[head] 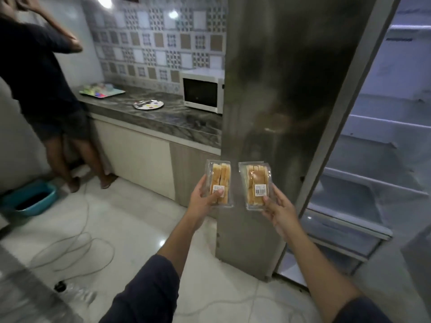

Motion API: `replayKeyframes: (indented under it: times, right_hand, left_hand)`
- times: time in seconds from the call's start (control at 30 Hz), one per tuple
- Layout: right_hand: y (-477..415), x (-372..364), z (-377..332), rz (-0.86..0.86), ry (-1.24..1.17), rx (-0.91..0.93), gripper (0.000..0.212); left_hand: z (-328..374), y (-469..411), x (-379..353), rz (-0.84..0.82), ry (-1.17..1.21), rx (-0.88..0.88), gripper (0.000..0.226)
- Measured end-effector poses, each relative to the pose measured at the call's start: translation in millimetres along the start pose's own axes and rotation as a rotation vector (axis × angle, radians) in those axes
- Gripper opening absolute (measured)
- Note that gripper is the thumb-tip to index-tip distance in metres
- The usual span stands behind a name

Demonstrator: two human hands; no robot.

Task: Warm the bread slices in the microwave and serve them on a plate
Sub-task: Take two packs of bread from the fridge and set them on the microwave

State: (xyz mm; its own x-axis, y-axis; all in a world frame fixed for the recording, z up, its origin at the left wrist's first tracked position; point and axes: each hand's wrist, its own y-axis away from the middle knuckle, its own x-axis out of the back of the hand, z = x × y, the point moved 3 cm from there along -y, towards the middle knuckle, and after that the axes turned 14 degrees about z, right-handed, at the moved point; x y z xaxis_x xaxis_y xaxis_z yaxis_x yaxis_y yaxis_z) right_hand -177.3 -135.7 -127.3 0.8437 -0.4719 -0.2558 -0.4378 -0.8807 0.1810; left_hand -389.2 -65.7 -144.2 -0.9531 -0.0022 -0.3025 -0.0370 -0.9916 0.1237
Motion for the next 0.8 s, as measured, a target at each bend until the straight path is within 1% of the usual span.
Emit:
replayKeyframes:
  times: [0.07,0.13,0.23,0.3,0.37,0.47,0.53,0.63,0.8]
  right_hand:
    - [-8,-54,11,-0.052,0.011,-0.001,0.056]
    - [-14,-107,22,-0.107,-0.009,-0.015,0.056]
    - [-24,-186,34,-0.19,-0.024,-0.024,0.058]
    - [-43,-261,42,-0.256,-0.007,-0.028,0.057]
    - [-58,-294,41,-0.297,-0.009,-0.014,0.058]
    - [-68,-297,46,-0.278,-0.023,-0.022,0.059]
    - [-82,-308,46,-0.275,-0.031,-0.021,0.059]
    - [-135,-349,40,-0.252,-0.029,0.006,0.059]
    - [-241,-401,19,-0.173,-0.054,0.059,0.056]
  left_hand:
    - [23,-13,45,0.024,0.009,-0.016,0.086]
    - [48,-24,86,0.031,0.006,-0.059,0.077]
    - [88,-51,145,0.093,0.005,-0.092,0.068]
    - [118,-95,200,0.174,0.022,-0.127,0.075]
    - [134,-121,223,0.209,0.037,-0.126,0.082]
    - [136,-128,224,0.186,0.023,-0.129,0.08]
    - [141,-144,227,0.203,0.053,-0.131,0.076]
    - [159,-209,234,0.236,0.075,-0.143,0.074]
    - [185,-332,222,0.196,0.072,-0.176,0.075]
